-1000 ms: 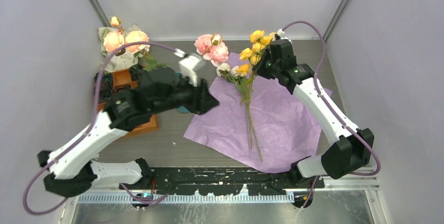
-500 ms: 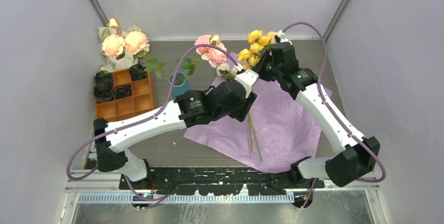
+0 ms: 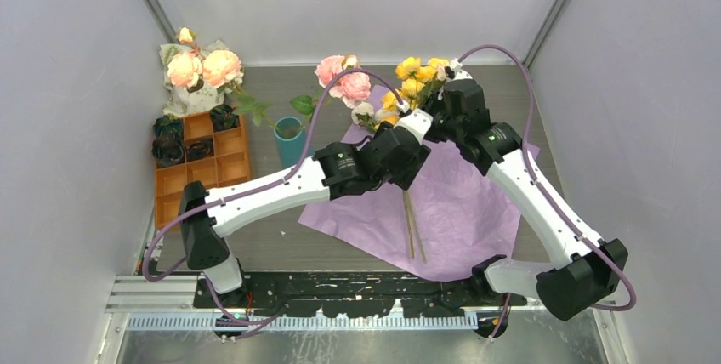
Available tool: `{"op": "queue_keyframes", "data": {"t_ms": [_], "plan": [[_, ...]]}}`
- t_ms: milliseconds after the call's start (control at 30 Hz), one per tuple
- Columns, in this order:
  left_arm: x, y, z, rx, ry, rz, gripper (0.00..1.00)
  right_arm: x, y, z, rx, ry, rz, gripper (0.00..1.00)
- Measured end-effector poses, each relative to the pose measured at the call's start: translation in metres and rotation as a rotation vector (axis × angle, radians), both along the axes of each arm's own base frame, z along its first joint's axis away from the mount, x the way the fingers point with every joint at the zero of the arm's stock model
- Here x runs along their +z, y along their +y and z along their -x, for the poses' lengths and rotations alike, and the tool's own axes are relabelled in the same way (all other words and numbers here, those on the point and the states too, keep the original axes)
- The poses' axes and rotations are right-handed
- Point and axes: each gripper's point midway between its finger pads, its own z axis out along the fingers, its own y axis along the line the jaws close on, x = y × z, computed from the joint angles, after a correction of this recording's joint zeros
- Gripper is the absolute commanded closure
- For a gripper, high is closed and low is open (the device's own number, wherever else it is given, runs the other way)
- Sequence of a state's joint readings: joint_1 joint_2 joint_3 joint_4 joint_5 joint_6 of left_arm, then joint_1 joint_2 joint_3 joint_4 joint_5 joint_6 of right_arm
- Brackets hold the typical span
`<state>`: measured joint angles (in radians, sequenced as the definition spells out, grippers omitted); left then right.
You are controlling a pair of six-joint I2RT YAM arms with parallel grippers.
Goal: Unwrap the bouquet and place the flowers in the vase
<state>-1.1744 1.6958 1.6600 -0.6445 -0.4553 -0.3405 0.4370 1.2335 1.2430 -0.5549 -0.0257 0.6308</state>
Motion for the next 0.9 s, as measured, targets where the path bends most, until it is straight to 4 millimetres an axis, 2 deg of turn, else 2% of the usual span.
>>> {"op": "queue_keyframes", "data": {"t_ms": [133, 333, 500, 600, 733, 900], "plan": [[0.009, -0.002, -0.006, 0.012, -0.014, 0.023, 0.41, 0.0, -0.001, 0.005, 0.007, -0.003, -0.005, 0.99], [0.012, -0.005, -0.01, 0.016, -0.021, 0.03, 0.62, -0.007, 0.0, 0.008, 0.015, 0.013, -0.002, 0.99], [0.003, -0.009, -0.011, 0.016, -0.014, 0.011, 0.64, -0.008, 0.001, 0.009, 0.018, 0.016, -0.001, 0.99], [0.0, -0.012, -0.013, 0.017, -0.011, 0.005, 0.76, -0.009, 0.001, 0.009, 0.021, 0.018, -0.001, 0.99], [-0.004, -0.012, -0.014, 0.027, -0.008, -0.004, 0.98, -0.009, 0.002, 0.009, 0.022, 0.017, -0.001, 0.99], [-0.004, -0.003, -0.02, 0.067, -0.03, -0.028, 1.0, -0.012, 0.001, 0.009, 0.021, 0.017, 0.004, 0.99]]}}
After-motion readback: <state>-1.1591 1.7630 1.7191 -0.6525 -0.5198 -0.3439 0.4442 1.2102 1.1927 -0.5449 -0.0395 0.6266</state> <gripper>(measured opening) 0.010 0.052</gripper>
